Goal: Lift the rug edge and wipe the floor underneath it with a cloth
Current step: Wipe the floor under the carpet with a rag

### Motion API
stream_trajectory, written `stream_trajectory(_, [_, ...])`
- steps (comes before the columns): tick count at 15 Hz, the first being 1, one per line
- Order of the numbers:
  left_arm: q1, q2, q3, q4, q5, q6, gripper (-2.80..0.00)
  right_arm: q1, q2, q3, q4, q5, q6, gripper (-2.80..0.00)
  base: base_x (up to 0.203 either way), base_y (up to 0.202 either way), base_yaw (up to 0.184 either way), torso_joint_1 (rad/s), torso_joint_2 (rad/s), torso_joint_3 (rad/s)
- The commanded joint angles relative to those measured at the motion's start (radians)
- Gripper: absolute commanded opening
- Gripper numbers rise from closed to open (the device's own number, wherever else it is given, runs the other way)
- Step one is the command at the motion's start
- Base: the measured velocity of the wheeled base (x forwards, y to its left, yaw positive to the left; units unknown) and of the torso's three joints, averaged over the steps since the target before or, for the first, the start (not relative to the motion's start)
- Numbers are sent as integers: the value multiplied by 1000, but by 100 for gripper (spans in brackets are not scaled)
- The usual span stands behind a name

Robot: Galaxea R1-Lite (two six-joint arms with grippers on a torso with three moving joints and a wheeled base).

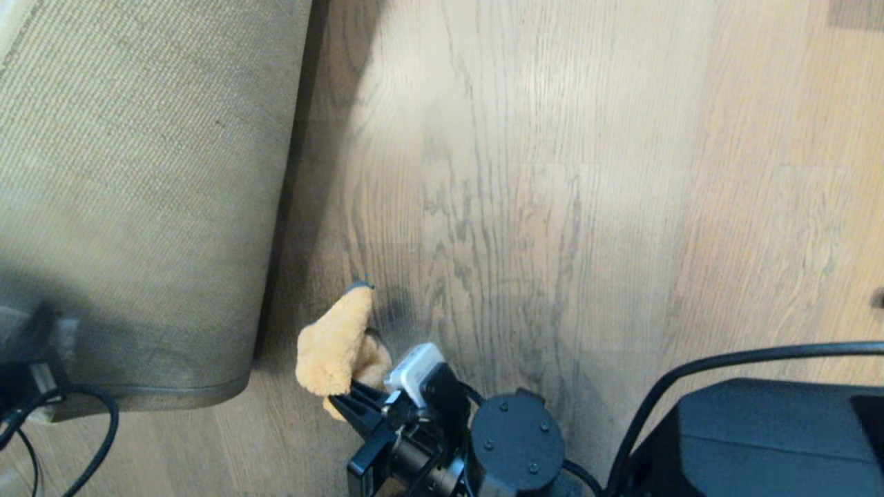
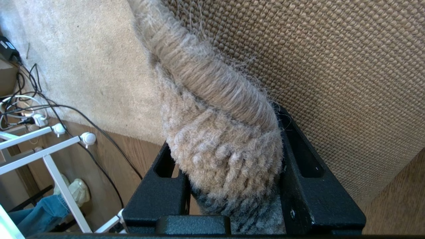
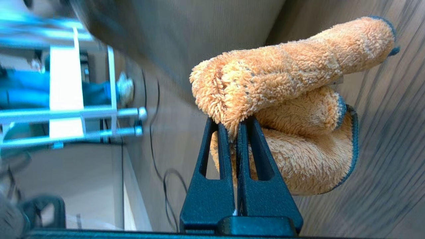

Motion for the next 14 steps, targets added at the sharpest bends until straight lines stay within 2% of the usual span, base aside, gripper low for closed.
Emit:
stream_trajectory(1, [0, 2, 10, -7, 3, 2, -280, 1, 79, -22, -48, -8, 3, -280, 0, 0, 0, 0, 0, 0])
stream_trajectory(3, [2, 2, 11, -8, 3, 2, -280, -6, 112, -88, -48, -37, 16, -280, 0, 0, 0, 0, 0, 0])
stream_trajectory(6, [2, 3, 11, -8, 3, 2, -280, -63, 139, -135, -48, -46, 25, -280, 0, 0, 0, 0, 0, 0])
stream_trajectory(14, [2, 5, 15, -8, 3, 0, -280, -311, 104, -162, -48, -48, 19, -280, 0, 0, 0, 0, 0, 0])
